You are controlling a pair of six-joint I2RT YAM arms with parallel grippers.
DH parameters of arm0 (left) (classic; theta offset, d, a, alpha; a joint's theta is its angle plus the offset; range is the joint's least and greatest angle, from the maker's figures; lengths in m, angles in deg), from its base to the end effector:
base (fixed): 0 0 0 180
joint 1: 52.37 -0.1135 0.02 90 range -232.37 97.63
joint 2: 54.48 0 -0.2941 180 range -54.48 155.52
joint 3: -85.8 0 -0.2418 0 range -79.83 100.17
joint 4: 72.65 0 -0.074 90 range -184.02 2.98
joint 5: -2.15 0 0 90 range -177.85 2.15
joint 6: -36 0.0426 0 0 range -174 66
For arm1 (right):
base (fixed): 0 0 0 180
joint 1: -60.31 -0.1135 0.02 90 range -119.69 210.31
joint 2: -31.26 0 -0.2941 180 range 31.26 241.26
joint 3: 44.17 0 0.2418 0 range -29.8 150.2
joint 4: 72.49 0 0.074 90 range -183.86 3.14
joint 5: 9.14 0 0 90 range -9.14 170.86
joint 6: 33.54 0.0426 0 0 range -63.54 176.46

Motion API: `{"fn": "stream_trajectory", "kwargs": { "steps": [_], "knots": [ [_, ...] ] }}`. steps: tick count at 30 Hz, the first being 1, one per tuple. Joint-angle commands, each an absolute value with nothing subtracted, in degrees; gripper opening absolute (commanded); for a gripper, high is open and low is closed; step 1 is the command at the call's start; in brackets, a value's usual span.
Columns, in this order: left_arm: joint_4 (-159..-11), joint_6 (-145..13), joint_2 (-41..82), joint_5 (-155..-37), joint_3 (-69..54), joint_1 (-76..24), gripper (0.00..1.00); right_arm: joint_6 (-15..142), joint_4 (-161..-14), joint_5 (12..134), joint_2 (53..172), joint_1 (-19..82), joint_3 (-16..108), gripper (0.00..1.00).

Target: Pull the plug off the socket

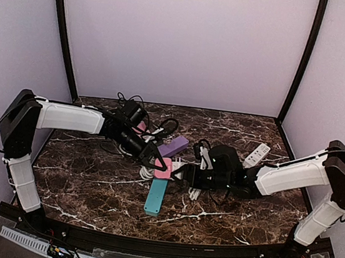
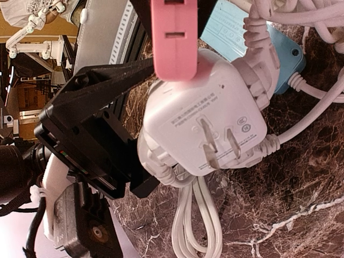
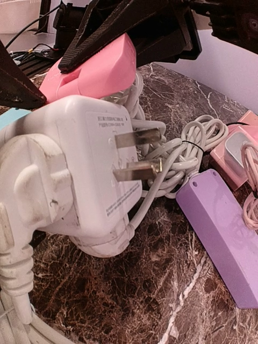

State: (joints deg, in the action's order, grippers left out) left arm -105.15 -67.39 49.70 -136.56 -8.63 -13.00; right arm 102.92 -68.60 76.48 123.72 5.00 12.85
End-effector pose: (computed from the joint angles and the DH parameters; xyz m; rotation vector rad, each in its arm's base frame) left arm 0.2776 -0.2692 0.2420 0.9669 2.3847 -1.4291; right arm 0.1845 0.2723 0.2062 -0.2301 2.3252 1.0703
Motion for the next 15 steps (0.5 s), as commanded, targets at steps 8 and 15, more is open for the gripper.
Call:
{"fn": "stream_trajectory", "kwargs": {
  "steps": [8,15],
  "knots": [
    [-103.4,-65.0,47.6,-142.0,-7.8,-13.2,0.01,101.2,-63.0,75.8,124.8,6.1,11.2,0.64],
    [-104.4,-64.3,47.9,-142.2,-7.4,-13.2,0.01,100.3,-61.6,75.9,124.9,6.2,10.9,0.55]
  ]
}}
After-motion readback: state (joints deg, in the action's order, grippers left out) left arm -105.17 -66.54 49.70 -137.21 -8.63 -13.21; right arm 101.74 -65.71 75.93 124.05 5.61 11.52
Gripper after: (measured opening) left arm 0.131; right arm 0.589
